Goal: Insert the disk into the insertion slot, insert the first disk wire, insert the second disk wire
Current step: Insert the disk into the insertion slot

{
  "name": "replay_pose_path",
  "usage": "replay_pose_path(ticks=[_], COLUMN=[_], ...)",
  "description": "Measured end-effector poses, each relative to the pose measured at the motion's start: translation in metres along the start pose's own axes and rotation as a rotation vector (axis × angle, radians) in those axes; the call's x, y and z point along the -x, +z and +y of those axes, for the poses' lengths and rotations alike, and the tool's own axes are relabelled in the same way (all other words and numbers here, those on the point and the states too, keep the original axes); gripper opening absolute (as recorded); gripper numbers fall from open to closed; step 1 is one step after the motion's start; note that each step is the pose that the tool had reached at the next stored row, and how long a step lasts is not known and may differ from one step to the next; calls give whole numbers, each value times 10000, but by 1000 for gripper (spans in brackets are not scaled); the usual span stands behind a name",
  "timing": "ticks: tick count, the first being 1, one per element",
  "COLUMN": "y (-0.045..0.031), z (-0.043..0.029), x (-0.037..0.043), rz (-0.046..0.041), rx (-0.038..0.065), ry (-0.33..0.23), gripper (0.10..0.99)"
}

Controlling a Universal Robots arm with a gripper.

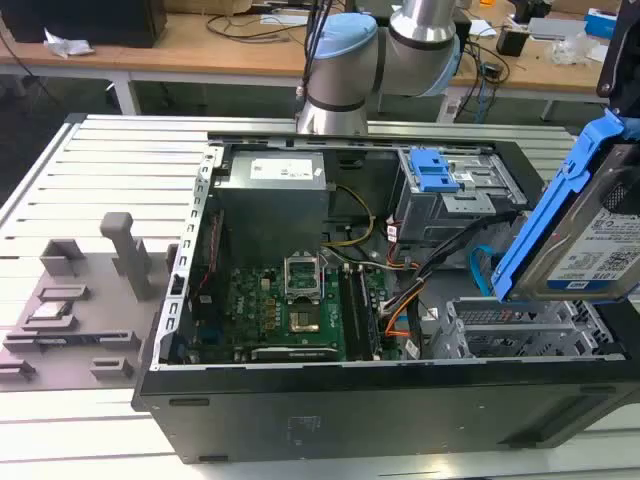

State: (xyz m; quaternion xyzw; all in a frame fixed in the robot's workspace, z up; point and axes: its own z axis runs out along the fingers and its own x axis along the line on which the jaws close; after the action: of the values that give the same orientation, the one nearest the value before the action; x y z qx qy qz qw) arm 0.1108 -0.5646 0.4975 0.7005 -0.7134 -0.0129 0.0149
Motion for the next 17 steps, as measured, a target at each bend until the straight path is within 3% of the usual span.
replay_pose_path(ticks=[6,11,17], y=[188,283,445], z=[-6,4,24], x=[1,15,119], rz=[-4,-5,-9], rx=[0,0,0], ry=[1,0,0], gripper=[365,365,365])
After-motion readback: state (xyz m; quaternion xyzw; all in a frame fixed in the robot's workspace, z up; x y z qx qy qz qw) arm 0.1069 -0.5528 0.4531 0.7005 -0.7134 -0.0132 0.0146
